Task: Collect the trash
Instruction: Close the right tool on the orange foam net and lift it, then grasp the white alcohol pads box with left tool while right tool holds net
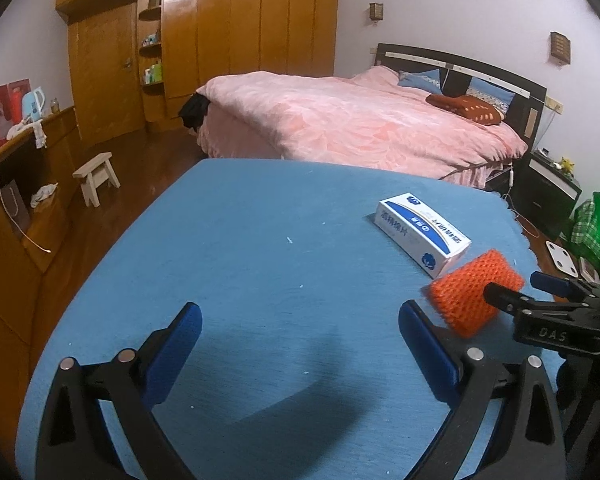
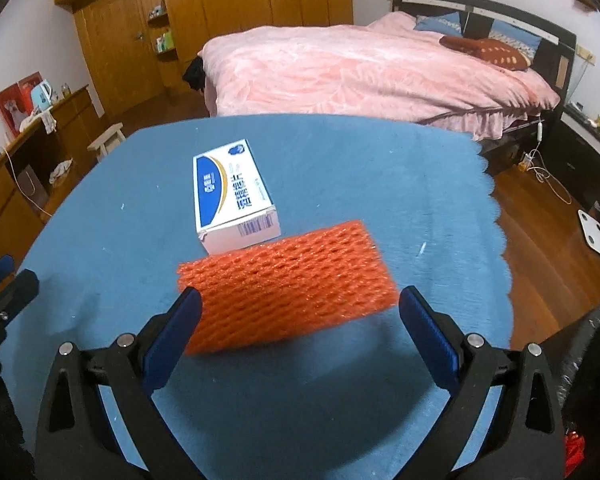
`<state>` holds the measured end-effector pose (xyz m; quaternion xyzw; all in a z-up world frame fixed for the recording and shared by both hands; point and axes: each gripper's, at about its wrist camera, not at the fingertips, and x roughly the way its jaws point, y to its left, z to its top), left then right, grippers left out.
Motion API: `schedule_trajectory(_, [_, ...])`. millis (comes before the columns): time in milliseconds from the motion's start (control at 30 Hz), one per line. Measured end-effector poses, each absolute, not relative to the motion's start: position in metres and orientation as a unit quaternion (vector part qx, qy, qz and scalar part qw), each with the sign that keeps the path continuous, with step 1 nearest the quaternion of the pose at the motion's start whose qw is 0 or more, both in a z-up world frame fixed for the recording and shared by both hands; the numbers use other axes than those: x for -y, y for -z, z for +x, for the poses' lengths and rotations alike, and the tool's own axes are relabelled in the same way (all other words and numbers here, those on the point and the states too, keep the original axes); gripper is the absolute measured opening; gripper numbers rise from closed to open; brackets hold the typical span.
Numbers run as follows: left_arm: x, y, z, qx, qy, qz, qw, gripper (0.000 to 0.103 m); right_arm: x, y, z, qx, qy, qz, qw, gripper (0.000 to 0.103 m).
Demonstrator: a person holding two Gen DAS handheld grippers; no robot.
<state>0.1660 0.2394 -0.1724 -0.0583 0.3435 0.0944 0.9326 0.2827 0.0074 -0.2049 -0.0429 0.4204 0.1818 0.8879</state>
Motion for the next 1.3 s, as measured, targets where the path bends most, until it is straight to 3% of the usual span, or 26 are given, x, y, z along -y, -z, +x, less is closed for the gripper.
schedule_trajectory(433, [-0.241,0.18,0.172,-0.352,-0.097,-0.066,0.929,0.097,-0.021,0.222,0.286,-0.434,-0.178,-0.079,0.879,0.092])
schedule_trajectory(633, [-0.241,0.182,0.172,-0.355,-0.098,-0.069,0.927,0.097,-0.024,0.219,0.28,-0.422,-0.183,-0.089,0.883,0.069])
schedule_trajectory(767, [-0.24,0.181,0.172,-0.354,-0.099,-0.068,0.927,0.097,-0.028,0.218,0.277,-0.418,-0.206,-0.096,0.88,0.045])
schedule_trajectory(967, [-0.238,0.181,0.169,-0.355,-0.097,-0.066,0.928,0.097,-0.022,0.215,0.279,-0.419,-0.217,-0.071,0.879,0.024])
schedule_trajectory(1100, [-0.236,0.18,0.169,-0.354,-0.095,-0.065,0.928,0.097,-0.019,0.213,0.276,-0.416,-0.223,-0.07,0.879,0.018])
schedule_trajectory(1300, [-0.227,0.175,0.174,-0.35,-0.085,-0.061,0.931,0.097,-0.003,0.202,0.273,-0.404,-0.206,-0.047,0.89,0.017])
